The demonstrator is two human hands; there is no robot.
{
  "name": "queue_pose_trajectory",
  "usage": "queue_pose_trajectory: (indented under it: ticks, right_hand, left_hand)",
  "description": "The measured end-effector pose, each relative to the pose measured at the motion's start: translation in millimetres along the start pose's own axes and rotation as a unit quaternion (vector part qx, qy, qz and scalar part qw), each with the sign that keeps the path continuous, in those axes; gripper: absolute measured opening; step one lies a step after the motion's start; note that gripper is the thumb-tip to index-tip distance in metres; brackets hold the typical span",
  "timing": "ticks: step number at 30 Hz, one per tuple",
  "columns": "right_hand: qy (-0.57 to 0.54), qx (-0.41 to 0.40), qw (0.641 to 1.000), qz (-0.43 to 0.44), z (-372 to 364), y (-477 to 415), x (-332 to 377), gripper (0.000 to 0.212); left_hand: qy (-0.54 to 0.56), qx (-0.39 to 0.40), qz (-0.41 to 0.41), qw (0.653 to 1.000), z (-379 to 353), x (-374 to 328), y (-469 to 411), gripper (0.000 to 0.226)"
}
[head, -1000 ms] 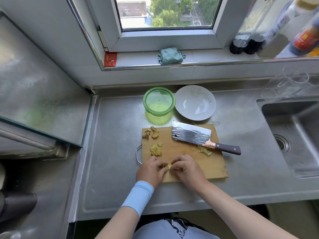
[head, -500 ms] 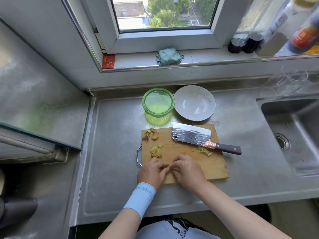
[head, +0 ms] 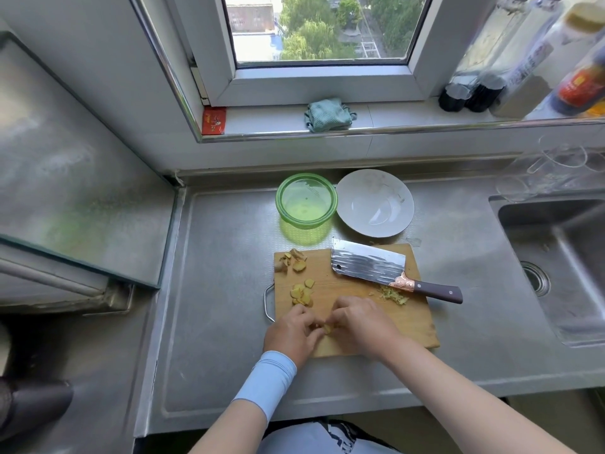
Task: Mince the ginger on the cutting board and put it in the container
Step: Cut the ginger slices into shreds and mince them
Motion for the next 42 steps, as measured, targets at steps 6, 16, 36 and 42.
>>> queue_pose_trajectory:
  ticks: [6, 16, 36, 42]
  right_hand:
    - [-0.087, -0.013, 0.992, -0.088, 4.0, -1.0, -2.8, 0.019]
    - [-0.05, -0.02, 0.995, -0.084, -1.5, -6.6, 2.7, 0.019]
    - [-0.021, -0.063, 0.996, -0.056, -2.8, -47.8, 39.4, 0.03]
    - [-0.093, -0.084, 0.986, -0.109, 1.3, -54.4, 32.9, 0.011]
  left_hand:
    - [0.006, 0.003, 0.005, 1.0, -1.2, 0.5, -2.5, 0.013]
    - [-0.01, 0.0, 0.013, 1.0, -1.2, -3.2, 0.2, 0.015]
    - [0.026, -0.102, 0.079, 0.991, 18.3, 27.3, -23.9, 0.025]
    - [0.044, -0.091, 0.066, 0.993, 14.4, 33.5, -37.0, 0.017]
Point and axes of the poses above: each hand's wrist, its own y-axis away from the middle knuckle, its own z-axis out of the back of the hand, x = y × z, the point moved 1 cm from there along -y, towards the middle knuckle, and after that the axes turned 15 degrees about -y, right-handed, at the moved point
